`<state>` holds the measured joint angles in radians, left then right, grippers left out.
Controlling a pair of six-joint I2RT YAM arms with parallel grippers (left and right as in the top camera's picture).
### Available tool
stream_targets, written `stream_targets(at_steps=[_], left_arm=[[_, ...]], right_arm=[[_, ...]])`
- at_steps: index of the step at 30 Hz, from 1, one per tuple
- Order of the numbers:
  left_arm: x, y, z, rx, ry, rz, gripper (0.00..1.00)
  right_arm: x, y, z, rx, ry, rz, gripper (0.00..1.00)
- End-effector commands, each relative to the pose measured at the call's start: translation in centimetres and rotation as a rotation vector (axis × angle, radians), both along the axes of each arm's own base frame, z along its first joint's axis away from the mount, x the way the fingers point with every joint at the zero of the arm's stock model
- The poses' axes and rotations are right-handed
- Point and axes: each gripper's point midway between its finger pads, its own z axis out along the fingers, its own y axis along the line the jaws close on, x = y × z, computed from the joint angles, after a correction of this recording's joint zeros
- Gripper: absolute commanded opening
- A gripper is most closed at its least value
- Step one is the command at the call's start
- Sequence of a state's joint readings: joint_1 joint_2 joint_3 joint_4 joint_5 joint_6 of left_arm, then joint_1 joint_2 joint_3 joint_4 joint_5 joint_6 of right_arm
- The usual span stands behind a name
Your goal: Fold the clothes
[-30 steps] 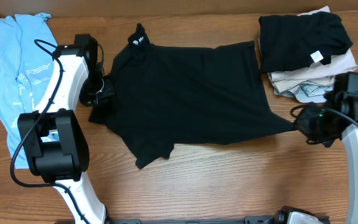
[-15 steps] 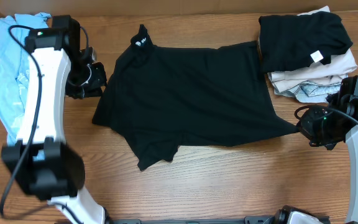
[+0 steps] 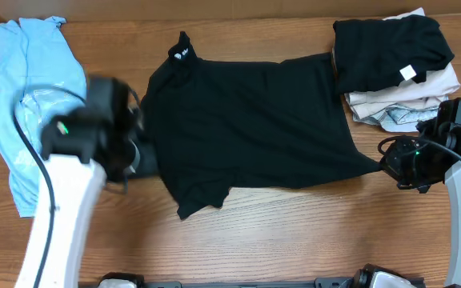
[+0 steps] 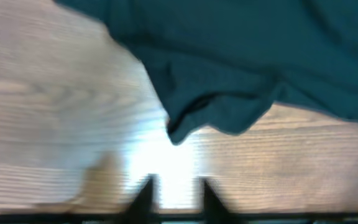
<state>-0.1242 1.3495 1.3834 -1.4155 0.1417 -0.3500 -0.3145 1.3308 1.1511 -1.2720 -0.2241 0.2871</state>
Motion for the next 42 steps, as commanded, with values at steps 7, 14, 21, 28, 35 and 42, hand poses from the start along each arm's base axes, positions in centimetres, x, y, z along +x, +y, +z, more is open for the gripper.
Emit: stream_targets(at_steps=[7, 14, 21, 28, 35, 42], left_arm=[[-6.3, -3.1, -9.9, -0.043, 0.143, -0.033, 0.61], [-5.3, -3.5, -14.5, -0.048, 0.163, -0.008, 0.59], [-4.0, -3.6, -17.8, 0.006, 0.194, -0.075, 0.60], [-5.7, -3.7, -20.8, 0.029, 0.344, -0.100, 0.55], [-5.0, -3.6, -20.7, 0.034, 0.317, -0.098, 0.20], [-1.6, -0.1, -17.3, 0.148, 0.282, -0.038, 0.04]], right_arm=[[0.2, 0.0, 0.1, -0.005, -0.019, 0.028, 0.04], [0.1, 0.0, 0.1, -0.009, -0.020, 0.045, 0.04], [0.1, 0.0, 0.1, -0.009, -0.019, 0.044, 0.04], [0.0, 0.0, 0.1, -0.006, -0.016, 0.037, 0.04], [0.2, 0.0, 0.1, -0.004, -0.018, 0.023, 0.04], [-0.8, 0.3, -0.1, 0.008, 0.022, 0.026, 0.04]])
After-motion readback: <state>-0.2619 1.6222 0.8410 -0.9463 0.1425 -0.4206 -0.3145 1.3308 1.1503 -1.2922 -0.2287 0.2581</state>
